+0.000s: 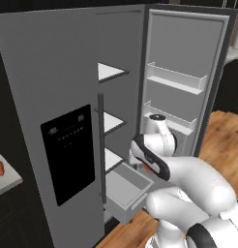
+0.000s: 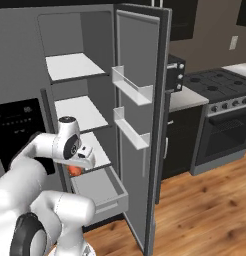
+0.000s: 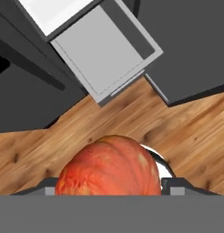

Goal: Place the sweet potato and squash inside the fridge drawer. Close the drawer after placing the vegetables.

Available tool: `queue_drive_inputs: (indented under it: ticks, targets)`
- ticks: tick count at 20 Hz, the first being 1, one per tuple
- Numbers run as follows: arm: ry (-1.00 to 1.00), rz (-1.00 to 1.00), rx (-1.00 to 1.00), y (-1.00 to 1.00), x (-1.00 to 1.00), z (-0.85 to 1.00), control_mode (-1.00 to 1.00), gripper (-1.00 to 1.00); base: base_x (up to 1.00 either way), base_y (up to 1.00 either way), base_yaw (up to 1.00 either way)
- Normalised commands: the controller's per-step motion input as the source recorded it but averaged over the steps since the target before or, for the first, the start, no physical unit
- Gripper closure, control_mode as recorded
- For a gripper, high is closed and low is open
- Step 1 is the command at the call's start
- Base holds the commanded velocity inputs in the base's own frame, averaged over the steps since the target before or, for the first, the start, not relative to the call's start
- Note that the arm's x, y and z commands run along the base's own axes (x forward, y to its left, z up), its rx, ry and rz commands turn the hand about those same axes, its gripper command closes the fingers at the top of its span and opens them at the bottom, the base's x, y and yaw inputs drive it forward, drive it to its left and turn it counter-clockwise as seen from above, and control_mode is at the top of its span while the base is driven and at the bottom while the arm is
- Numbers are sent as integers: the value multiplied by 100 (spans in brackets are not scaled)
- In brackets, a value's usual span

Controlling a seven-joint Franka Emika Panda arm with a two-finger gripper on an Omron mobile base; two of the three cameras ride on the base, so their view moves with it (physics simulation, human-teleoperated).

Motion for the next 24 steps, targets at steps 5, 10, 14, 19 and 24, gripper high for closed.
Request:
queue_drive_inputs:
  ticks: [5,10,14,19,24]
  targets:
    - [4,0,0,3,42,-90,-100,100,0,0,0]
    - [0,0,0,27,29,-83,-100,100,0,0,0]
    - [-2,0,0,3,18,-35,-100,100,0,0,0]
    - [0,1,0,-3,18,-30,-100,100,0,0,0]
    - [0,0,0,0,34,-27,-100,100,0,0,0]
